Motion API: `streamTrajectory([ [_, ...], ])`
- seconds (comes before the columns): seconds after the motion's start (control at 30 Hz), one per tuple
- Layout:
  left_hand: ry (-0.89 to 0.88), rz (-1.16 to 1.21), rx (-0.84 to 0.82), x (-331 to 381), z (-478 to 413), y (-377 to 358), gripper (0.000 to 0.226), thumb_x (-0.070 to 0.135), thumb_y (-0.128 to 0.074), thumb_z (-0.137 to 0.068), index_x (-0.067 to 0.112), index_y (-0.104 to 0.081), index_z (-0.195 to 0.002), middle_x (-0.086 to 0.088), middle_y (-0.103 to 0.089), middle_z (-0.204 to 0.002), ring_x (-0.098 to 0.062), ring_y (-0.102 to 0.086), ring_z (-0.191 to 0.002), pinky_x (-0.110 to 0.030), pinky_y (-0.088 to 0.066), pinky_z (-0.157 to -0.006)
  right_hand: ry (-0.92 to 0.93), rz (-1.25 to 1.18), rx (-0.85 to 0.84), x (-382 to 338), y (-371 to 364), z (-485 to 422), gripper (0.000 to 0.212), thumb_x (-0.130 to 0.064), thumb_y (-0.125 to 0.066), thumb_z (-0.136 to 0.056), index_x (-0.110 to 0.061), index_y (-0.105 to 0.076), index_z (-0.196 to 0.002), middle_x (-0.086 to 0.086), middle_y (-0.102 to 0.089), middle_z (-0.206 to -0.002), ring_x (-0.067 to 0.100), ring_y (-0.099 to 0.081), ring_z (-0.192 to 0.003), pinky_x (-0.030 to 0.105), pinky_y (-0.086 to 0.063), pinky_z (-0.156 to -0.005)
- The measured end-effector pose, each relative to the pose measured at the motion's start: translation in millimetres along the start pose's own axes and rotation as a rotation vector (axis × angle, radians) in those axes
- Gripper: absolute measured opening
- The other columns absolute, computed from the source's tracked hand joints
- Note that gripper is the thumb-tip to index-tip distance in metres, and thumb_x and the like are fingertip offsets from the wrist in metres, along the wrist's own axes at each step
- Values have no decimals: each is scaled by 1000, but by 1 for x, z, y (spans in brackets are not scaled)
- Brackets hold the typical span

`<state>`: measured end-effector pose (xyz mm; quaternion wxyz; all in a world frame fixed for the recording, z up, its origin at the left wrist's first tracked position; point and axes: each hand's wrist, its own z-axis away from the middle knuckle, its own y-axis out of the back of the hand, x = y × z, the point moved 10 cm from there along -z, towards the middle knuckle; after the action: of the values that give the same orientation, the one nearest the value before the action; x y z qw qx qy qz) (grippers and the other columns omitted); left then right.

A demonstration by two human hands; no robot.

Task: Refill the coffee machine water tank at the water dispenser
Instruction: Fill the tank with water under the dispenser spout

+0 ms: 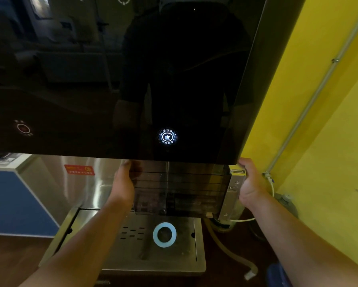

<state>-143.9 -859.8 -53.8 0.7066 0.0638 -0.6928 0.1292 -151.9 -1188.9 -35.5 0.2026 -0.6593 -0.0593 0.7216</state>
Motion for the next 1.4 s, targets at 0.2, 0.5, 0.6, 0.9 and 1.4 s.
streamTrajectory([
  [0.2,6,19,0,0,0,-2,37,29,-30,-104,20,-62,-88,-5,-65,-88,-20,-58,-87,-33,-42,-82,8,0,-14,-2,-2,3,58,-33,-38,-96,-19,-65,-46,-2,-61,-50,16,-59,-50,32,-41,-66],
  [0.5,41,16,3,-11,-6,2,34,31,-32,-103,21,-63,-93,-7,-66,-97,-21,-59,-93,-37,-40,-89,-7,-35,-8,-1,-5,6,54,-33,-39,-95,-19,-62,-48,-1,-60,-50,16,-59,-48,32,-41,-66],
  [0.6,40,10,-2,-13,-6,4,34,31,-32,-103,22,-63,-93,-7,-66,-98,-22,-59,-95,-38,-42,-91,-7,-40,-5,-4,-7,9,61,-30,-39,-96,-19,-63,-41,-4,-58,-45,12,-58,-43,31,-40,-65],
  [0.9,34,16,-3,-13,-6,5,33,30,-32,-102,21,-63,-93,-6,-65,-95,-19,-59,-91,-35,-41,-87,-8,-64,4,-8,-11,13,67,-25,-38,-97,-18,-60,-34,-4,-54,-39,9,-55,-36,31,-37,-58],
  [1.4,57,55,-8,-16,-4,5,33,31,-33,-102,20,-63,-96,-9,-65,-100,-19,-59,-93,-34,-42,-89,-39,-101,-3,-5,-14,18,68,-27,-37,-98,-17,-61,-35,-5,-56,-41,10,-57,-39,31,-39,-60],
])
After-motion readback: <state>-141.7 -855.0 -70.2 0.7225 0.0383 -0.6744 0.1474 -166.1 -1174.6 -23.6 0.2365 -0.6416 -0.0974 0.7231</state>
